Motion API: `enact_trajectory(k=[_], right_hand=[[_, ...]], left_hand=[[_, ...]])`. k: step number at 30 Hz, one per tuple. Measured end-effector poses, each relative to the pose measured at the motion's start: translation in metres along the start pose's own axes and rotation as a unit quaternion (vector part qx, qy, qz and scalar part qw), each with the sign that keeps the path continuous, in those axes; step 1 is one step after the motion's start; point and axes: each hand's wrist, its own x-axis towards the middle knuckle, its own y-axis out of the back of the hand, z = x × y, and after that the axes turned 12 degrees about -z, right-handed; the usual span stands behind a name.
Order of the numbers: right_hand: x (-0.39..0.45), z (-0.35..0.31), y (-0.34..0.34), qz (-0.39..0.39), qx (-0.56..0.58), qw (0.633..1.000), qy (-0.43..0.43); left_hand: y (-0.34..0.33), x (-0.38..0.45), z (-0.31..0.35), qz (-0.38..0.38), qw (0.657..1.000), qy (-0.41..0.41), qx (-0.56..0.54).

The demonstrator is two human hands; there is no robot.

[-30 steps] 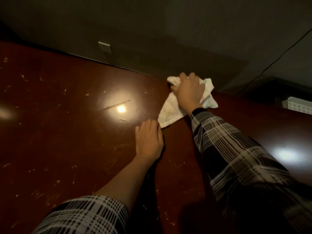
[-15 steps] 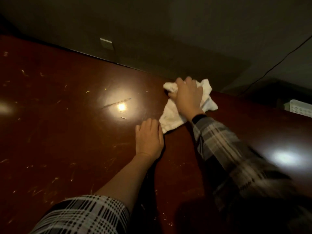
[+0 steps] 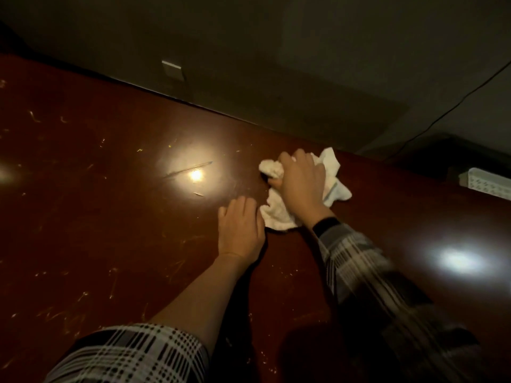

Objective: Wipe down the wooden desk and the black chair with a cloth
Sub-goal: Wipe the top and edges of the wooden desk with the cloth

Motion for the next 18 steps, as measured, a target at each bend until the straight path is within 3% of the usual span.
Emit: enact_trajectory(k=[6,11,18], right_hand=[[0.066,-0.007,0.027,0.016,0.034,0.999,-0.029],[0.021,-0.001,0.007,0.028,0.025,0.999,-0.014],[-0.028,-0.003,-0.005,-0.022,0.016,0.998,-0.048]], left_hand=[[-0.003,0.000,-0.002,0.001,1.000,0.010,-0.002],[-0.003,0.001,-0.004,0.019,1.000,-0.016,-0.001],[-0.002,0.000,-0.004,-0.004,1.000,-0.015,-0.027]])
